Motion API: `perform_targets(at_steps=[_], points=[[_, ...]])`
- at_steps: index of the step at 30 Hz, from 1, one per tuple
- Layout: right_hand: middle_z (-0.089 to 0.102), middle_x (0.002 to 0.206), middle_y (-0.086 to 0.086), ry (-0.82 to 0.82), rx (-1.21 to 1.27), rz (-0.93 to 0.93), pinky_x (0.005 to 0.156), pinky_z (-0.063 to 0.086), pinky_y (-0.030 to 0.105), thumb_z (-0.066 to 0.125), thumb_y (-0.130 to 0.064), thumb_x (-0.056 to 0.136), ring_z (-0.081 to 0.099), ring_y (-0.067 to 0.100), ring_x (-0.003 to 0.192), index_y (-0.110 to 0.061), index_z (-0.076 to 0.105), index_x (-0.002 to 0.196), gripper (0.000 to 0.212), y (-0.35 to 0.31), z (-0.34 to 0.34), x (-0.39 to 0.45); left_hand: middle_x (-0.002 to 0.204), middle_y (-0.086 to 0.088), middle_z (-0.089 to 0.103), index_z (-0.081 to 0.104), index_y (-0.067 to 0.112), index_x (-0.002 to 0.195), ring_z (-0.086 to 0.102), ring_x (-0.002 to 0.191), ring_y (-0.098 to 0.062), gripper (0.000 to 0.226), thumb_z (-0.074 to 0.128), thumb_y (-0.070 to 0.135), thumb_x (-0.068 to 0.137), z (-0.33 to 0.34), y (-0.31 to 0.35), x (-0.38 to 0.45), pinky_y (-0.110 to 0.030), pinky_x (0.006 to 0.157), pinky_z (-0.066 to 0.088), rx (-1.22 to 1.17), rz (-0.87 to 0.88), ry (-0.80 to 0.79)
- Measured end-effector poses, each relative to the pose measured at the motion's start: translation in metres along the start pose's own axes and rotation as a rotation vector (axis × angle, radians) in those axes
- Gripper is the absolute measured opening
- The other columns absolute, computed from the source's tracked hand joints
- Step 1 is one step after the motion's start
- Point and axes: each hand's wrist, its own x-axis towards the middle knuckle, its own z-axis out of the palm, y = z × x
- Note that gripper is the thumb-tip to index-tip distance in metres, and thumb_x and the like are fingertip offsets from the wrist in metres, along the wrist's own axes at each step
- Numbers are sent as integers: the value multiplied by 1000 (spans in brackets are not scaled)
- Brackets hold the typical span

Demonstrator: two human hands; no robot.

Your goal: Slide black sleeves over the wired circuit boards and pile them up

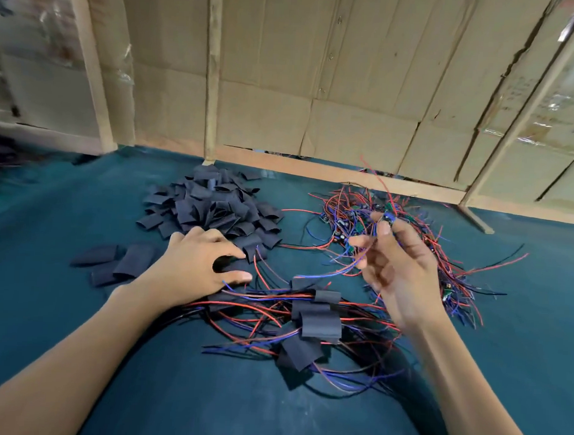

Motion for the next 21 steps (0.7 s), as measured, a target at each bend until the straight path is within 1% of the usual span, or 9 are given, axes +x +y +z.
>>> perform_targets(at_steps=[2,4,7,9,11,13,16,19,21], points=[[74,87,16,15,7,9,40,31,18,61,-33,93,58,16,52,-26,71,101,14,-2,-1,0,122,19,54,63,49,116,42,116,-13,49,51,79,79,-2,3,0,-37,92,25,23,1,-22],[72,84,18,17,14,8,36,35,20,62,-29,92,62,19,53,-18,66,103,16,-3,-2,-1,121,17,56,62,48,117,42,118,-16,45,54,74,81,-4,4,-1,-38,92,26,30,-25,-21],[71,81,19,-16,54,18,37,40,25,63,-20,90,66,23,57,-7,55,114,29,-3,-2,-1,108,17,52,57,48,125,41,119,-18,50,59,70,81,-5,2,-2,-38,93,26,-29,-80,-28],[71,82,19,-54,65,10,40,44,26,63,-15,88,67,24,60,-4,54,113,29,-4,1,-3,113,11,48,55,45,130,36,124,-21,54,61,68,81,-8,-1,-2,-40,100,25,-30,-133,-56],[72,83,19,-94,72,2,44,48,27,62,-12,88,68,25,62,-3,57,110,24,-5,5,-5,122,5,47,58,41,130,34,126,-23,52,62,64,83,-9,-1,-2,-40,104,23,-8,-141,-48],[73,84,20,-136,100,-1,47,51,27,60,-8,89,70,25,65,-2,58,111,24,-6,8,-6,118,5,45,62,34,126,37,123,-22,48,62,59,85,-14,1,-5,-39,104,21,-42,-80,63],[74,84,19,-180,130,-5,52,55,26,60,-4,88,73,25,69,-1,58,114,26,-10,12,-8,114,10,47,65,29,121,44,115,-17,50,59,64,86,-26,15,-13,-39,102,26,-150,89,307],[75,83,18,-171,157,-28,51,56,25,61,-6,87,74,24,69,-5,61,108,21,-11,14,-10,115,25,52,58,40,124,49,109,-6,47,55,66,85,-33,40,-21,-28,99,35,-269,177,384],[75,84,19,-140,174,-35,49,55,25,62,-6,87,74,24,67,-6,62,105,18,-12,14,-10,115,33,55,55,43,125,49,111,9,43,57,65,87,-32,56,-26,-11,97,33,-345,187,381]])
